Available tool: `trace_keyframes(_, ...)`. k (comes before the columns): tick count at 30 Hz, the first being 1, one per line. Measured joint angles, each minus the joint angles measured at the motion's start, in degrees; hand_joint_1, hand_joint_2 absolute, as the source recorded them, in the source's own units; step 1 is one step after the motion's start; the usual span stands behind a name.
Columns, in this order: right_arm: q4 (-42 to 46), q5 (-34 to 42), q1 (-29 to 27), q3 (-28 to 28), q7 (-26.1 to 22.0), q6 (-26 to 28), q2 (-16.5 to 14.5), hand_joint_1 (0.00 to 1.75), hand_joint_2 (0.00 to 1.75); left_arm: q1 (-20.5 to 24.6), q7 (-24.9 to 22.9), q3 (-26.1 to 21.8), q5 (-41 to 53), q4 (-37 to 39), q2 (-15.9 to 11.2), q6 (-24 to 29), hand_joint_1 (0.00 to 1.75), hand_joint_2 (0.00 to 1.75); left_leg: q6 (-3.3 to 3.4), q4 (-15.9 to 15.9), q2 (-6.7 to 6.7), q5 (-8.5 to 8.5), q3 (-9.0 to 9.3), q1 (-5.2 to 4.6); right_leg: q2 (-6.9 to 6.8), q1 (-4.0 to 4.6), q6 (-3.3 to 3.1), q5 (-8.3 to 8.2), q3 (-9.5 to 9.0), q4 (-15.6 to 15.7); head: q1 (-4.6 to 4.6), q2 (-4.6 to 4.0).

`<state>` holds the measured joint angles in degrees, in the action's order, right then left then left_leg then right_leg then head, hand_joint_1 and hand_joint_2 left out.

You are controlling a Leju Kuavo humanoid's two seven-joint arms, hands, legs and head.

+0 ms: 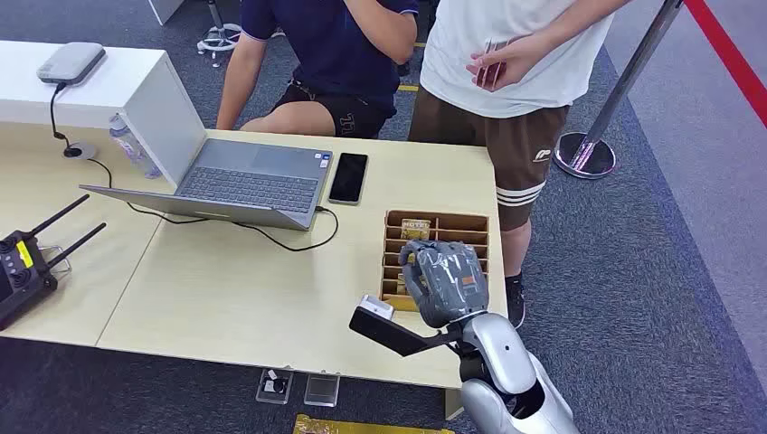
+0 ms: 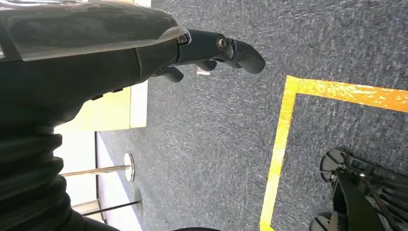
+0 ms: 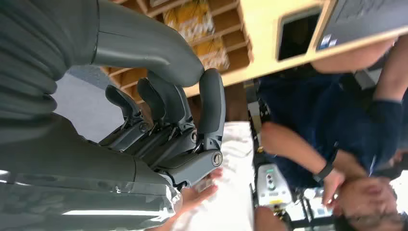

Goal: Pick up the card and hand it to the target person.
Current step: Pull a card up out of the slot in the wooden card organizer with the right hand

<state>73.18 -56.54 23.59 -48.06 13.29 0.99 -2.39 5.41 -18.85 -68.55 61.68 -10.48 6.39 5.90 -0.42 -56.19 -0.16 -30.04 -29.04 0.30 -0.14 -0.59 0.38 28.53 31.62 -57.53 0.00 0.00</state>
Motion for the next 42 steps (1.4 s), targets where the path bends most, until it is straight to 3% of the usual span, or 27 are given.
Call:
trace_keyframes(12,-2.6,1.3,1.6,0.7,1.2,-1.0,-0.3,1.38,1.75,0.0,0.3,-0.3,-0.2,-0.1,0.2,0.1,0.00,1.75,0.00,0.0,-0.05,0.03,-0.03,0.00,-0.05,0.00,0.00,-0.01,0.00,0.0,0.00,0.00)
trace_keyframes(18,-3.0,1.3,1.7,2.3,2.3,-1.2,-0.6,1.06,1.75,0.0,0.4,-0.3,-0.2,-0.3,0.3,0.1,0.00,1.75,0.00,0.0,-0.08,0.03,-0.04,0.00,-0.08,0.00,0.00,0.00,0.02,0.0,0.00,0.00)
trace_keyframes(29,-3.2,0.3,0.3,3.0,3.5,-2.3,-1.3,1.09,1.75,0.2,0.0,-0.1,0.0,-0.5,0.3,-0.1,0.00,1.75,0.00,0.0,-0.14,0.03,-0.04,0.00,-0.14,0.00,0.00,0.01,0.00,0.0,0.00,0.00)
trace_keyframes(36,-4.5,-0.2,0.2,3.6,4.0,-3.1,-1.7,0.93,1.75,0.2,-0.1,-0.1,0.0,-0.6,0.3,-0.2,0.00,1.75,0.00,0.0,-0.14,0.05,-0.02,0.01,-0.14,0.01,0.00,-0.01,-0.01,0.0,0.00,0.00)
trace_keyframes(42,-6.2,-0.6,0.7,4.9,4.4,-3.3,-2.4,0.92,1.75,0.3,0.0,0.1,0.2,-0.7,0.2,-0.5,0.00,1.75,0.00,0.0,-0.13,0.03,-0.03,0.01,-0.13,0.01,0.00,0.00,0.00,0.0,0.00,0.00)
